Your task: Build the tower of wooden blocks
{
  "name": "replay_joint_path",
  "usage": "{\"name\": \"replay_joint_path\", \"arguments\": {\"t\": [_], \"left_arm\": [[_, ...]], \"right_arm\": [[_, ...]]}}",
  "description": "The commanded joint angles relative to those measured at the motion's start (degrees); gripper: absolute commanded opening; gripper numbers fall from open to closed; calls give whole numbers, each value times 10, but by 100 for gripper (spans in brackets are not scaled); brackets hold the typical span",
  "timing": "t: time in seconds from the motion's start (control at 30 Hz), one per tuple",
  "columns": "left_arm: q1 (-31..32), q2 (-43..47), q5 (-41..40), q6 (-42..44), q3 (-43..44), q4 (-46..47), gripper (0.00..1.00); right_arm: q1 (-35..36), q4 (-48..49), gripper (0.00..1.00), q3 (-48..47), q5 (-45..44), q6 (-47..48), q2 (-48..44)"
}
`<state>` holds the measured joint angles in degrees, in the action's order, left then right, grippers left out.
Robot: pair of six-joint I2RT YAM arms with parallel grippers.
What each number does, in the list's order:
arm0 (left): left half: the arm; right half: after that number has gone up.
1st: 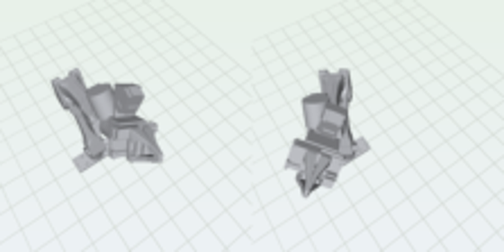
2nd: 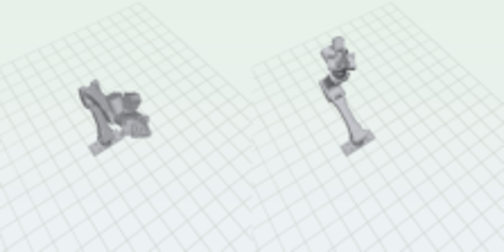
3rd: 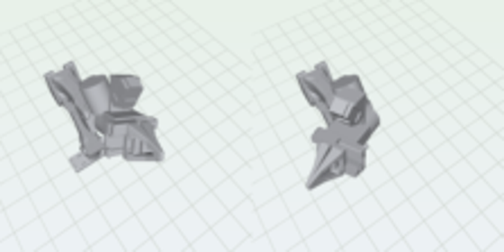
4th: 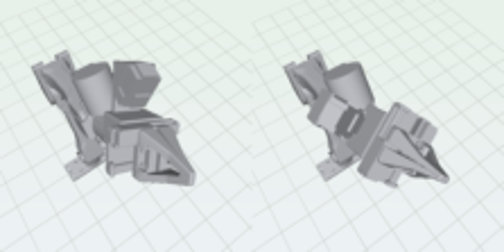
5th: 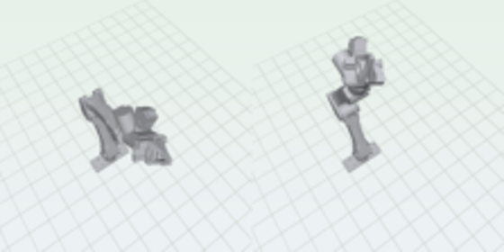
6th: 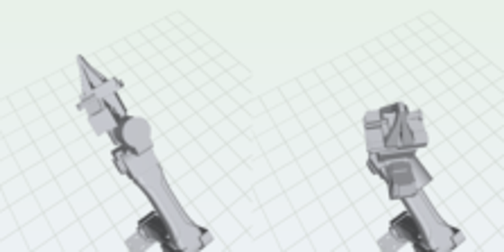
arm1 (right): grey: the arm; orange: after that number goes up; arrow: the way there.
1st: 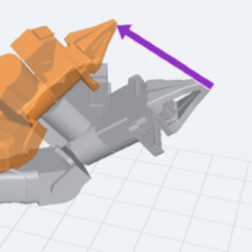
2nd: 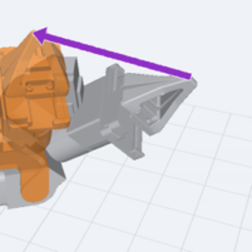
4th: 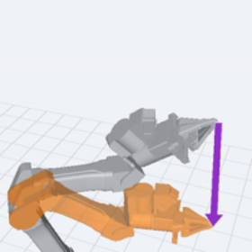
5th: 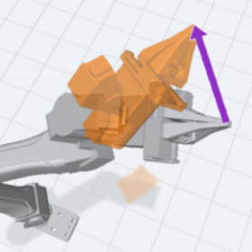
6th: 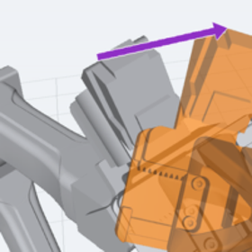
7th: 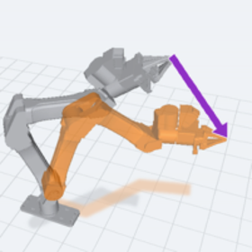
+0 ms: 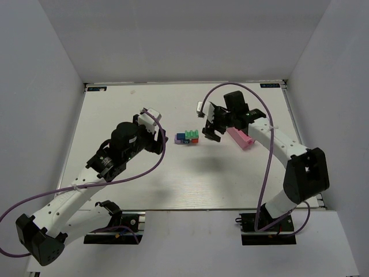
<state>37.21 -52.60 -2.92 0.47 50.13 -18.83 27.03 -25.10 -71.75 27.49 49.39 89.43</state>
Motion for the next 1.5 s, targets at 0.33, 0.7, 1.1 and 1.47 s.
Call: {"name": "replay_joint_path", "arguments": {"t": [0.33,0.7,1.1,1.47], "left_arm": [[-3,19,-3,2,0,6,82],[-3,14,-3,2,0,6,82],[-3,14,-3,2,0,6,82],[-3,14,-3,2,0,6,82]], "right_arm": [[-29,-21,55,-104,-127,-149,171],[-36,-45,77,-140,-112,-112,230],[-35,-77,68,-163,-106,-91,267],[-36,-112,18,-174,-91,-68,262]]}}
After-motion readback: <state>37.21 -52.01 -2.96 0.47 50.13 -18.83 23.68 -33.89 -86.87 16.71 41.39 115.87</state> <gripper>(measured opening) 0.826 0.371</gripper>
